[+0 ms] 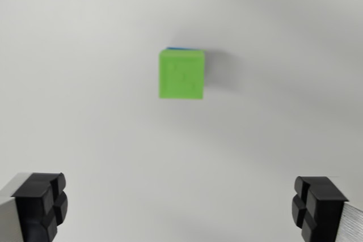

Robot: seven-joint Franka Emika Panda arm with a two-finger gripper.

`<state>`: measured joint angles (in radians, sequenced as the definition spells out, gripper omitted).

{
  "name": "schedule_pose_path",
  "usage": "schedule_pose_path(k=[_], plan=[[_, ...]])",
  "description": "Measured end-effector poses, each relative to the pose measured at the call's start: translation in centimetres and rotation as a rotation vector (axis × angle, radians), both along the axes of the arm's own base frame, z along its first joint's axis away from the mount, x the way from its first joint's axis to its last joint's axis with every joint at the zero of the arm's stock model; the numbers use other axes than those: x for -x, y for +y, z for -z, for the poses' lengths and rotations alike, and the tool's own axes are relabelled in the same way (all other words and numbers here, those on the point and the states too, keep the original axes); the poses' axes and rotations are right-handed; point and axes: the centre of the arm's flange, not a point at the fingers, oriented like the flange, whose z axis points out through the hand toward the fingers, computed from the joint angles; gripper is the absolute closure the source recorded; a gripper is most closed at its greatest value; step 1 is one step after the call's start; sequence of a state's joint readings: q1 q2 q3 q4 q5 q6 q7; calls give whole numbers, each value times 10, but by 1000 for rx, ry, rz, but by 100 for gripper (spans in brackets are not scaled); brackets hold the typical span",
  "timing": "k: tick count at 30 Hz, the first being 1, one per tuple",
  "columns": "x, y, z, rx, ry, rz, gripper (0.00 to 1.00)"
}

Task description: Stack cube

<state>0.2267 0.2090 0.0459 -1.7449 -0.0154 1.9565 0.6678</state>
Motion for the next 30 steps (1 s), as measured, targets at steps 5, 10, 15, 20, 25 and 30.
schedule_pose_path(k=[5,10,15,20,25,30], plan=[[0,0,-9,0,0,0,0],[0,0,-14,0,0,0,0],[0,0,-15,0,0,0,0],[0,0,-15,0,0,0,0],[0,0,-15,0,0,0,0],[0,0,-15,0,0,0,0]])
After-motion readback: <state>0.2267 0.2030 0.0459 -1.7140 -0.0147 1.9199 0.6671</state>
